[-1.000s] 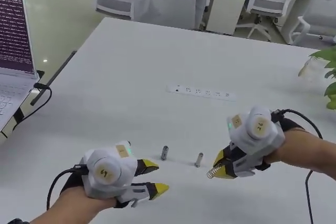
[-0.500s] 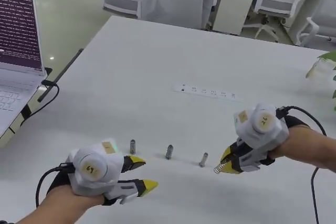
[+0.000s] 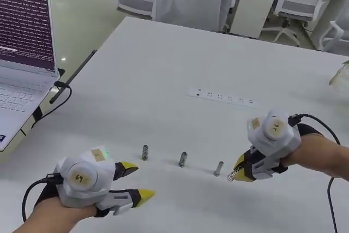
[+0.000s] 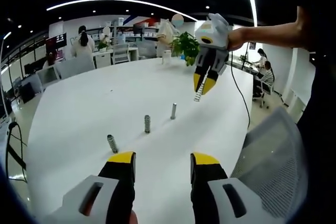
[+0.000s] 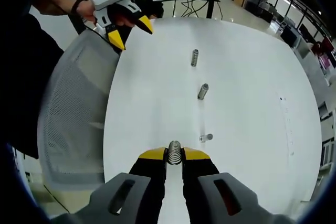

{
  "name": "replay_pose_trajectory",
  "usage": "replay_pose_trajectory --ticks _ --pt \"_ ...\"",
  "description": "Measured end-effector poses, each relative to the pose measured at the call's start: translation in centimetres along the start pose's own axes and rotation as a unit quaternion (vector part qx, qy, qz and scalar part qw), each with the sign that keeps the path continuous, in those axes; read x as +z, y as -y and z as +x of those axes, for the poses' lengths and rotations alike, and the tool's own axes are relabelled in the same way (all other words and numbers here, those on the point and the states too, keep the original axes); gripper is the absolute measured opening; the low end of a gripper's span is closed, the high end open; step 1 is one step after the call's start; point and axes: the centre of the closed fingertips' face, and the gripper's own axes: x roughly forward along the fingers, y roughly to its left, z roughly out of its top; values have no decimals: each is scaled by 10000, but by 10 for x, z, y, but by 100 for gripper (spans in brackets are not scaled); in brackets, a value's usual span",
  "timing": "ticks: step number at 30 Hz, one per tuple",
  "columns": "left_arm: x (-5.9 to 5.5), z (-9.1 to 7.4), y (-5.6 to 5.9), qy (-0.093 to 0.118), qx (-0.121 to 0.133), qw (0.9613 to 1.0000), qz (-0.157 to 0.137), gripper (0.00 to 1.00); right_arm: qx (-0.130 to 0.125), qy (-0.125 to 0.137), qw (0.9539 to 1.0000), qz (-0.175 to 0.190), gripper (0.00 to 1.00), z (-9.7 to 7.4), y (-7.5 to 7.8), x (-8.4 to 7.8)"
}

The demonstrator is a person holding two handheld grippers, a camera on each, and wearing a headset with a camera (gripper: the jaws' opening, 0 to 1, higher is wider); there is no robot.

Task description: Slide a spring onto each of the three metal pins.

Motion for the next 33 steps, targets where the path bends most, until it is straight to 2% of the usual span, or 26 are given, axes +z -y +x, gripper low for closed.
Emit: replay_pose_trajectory --ticks 17,33 --pt "-18 -24 -22 -42 342 9990 -293 46 -95 -77 9999 98 8 11 28 -1" --pt "-26 -36 -32 -100 511 9977 -430 50 -115 -176 9998 72 8 19 48 -3"
